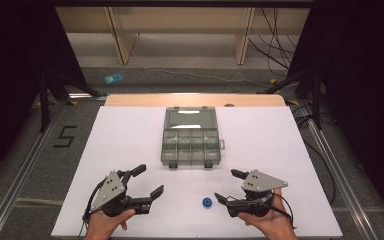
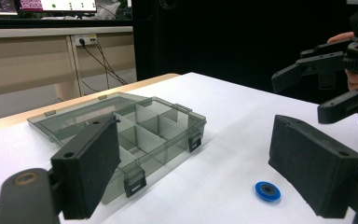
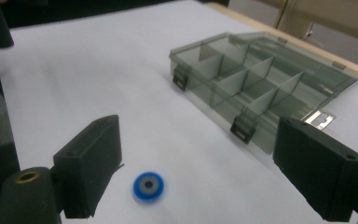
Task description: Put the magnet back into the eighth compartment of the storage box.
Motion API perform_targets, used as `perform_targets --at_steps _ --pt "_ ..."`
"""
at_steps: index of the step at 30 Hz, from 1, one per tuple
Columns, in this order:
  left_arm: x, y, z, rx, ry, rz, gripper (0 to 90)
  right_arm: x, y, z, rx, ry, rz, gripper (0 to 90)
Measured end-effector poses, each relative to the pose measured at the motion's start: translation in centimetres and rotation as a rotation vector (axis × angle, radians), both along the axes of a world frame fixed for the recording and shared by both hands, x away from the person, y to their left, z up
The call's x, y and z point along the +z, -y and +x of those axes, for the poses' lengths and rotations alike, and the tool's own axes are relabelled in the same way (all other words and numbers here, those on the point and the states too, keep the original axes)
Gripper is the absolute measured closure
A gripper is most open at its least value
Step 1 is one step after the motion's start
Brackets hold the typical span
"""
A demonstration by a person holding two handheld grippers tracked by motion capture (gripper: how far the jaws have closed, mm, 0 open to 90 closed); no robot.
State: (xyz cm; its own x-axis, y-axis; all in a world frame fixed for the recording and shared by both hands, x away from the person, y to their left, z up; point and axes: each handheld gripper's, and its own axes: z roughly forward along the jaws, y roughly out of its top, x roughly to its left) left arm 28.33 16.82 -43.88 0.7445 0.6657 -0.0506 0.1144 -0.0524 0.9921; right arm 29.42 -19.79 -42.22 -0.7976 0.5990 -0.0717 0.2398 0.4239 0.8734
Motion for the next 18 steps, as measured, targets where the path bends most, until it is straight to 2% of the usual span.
perform_targets --at_steps 1,2,3,4,5,10,11,12,13,14,15,17,18 --pt "0.0 0.0 0.0 0.0 0.0 0.0 16.0 0.1 -0.3 0.2 0.019 -0.013 -0.036 17.7" --pt "0.0 0.0 0.0 0.0 0.0 0.0 16.0 0.1 -0.3 0.2 0.019 -0.013 -0.036 17.7" --pt "0.0 0.0 0.0 0.001 0.0 0.001 16.0 0.1 -0.8 0.4 0.042 -0.024 -0.083 20.8" --pt "0.0 0.0 0.0 0.001 -0.002 -0.002 16.0 0.1 -1.0 0.5 0.052 -0.031 -0.107 20.7" --pt "0.0 0.0 0.0 0.001 -0.002 -0.002 16.0 0.1 -1.0 0.5 0.052 -0.031 -0.107 20.7" --pt "0.0 0.0 0.0 0.0 -0.001 -0.002 16.0 0.1 -2.1 0.9 0.096 -0.073 -0.208 22.1" --pt "0.0 0.0 0.0 0.0 -0.001 -0.001 16.0 0.0 -2.6 1.1 0.113 -0.092 -0.244 22.8" --pt "0.0 0.0 0.0 0.0 -0.001 -0.001 16.0 0.0 -2.6 1.1 0.113 -0.092 -0.244 22.8" --pt "0.0 0.0 0.0 -0.001 -0.001 -0.002 16.0 -0.2 -3.1 1.3 0.125 -0.095 -0.275 23.7" --pt "0.0 0.0 0.0 0.0 -0.001 -0.001 16.0 -0.2 -3.1 1.3 0.125 -0.095 -0.275 23.7" --pt "0.0 0.0 0.0 0.0 0.0 0.0 16.0 -0.3 -3.3 1.4 0.13 -0.104 -0.29 24.2" --pt "0.0 0.0 0.0 0.0 -0.001 -0.001 16.0 -0.6 -4.2 1.7 0.168 -0.156 -0.359 26.4" --pt "0.0 0.0 0.0 0.0 0.0 -0.001 16.0 -0.6 -4.2 1.7 0.168 -0.156 -0.359 26.4"
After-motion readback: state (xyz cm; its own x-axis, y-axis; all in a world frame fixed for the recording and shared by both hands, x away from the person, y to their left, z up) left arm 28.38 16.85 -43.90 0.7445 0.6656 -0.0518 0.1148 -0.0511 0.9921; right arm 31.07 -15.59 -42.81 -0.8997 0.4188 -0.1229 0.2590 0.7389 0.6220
